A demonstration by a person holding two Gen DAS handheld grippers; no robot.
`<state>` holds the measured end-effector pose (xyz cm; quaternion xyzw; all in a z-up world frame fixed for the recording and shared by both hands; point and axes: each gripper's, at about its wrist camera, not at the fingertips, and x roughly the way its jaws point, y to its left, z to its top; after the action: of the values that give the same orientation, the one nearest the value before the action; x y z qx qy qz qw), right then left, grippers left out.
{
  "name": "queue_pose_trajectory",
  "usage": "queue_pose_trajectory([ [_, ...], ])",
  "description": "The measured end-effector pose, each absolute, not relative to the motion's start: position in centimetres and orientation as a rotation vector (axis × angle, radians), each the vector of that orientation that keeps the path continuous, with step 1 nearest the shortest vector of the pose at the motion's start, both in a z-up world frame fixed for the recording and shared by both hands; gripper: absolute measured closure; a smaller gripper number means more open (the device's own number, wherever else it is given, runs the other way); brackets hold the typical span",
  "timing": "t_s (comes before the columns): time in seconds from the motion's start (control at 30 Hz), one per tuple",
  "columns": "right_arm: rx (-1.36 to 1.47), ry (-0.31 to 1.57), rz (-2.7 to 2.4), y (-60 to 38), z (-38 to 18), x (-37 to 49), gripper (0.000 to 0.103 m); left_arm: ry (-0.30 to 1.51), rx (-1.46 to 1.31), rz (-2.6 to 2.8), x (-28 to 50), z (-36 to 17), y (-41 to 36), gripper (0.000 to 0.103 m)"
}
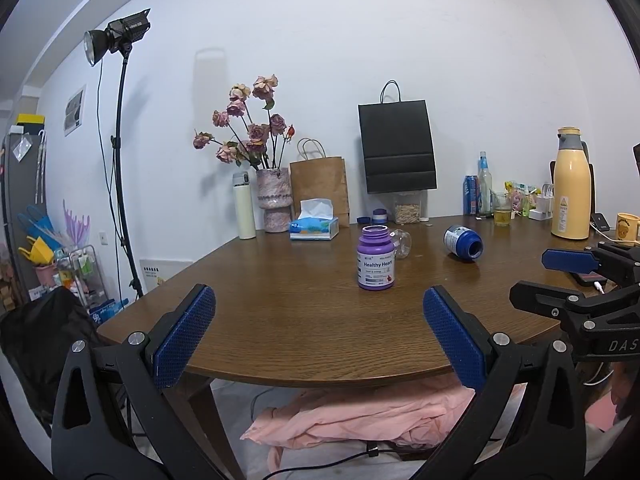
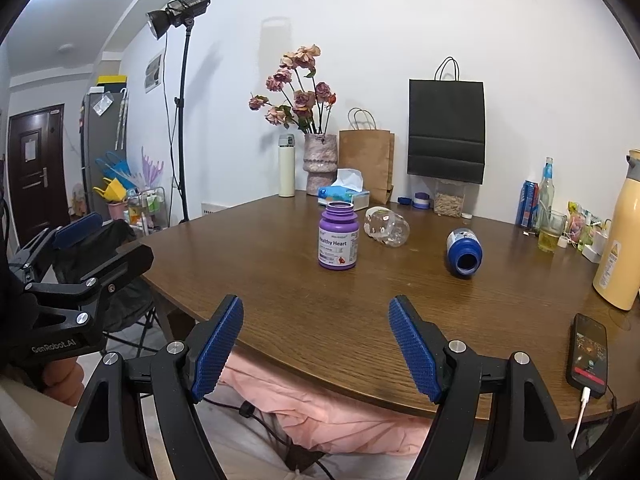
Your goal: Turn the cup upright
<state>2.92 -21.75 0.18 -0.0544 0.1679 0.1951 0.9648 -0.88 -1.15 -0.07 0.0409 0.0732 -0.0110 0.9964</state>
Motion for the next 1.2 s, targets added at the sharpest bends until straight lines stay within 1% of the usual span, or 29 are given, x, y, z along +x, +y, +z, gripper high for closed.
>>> queue_pose_trajectory([
  [1.2, -0.111, 0.330, 0.388, -21.90, 0.76, 2.63, 0.023, 0.145, 0.081, -0.023, -0.74, -0.07, -1.03, 0.000],
])
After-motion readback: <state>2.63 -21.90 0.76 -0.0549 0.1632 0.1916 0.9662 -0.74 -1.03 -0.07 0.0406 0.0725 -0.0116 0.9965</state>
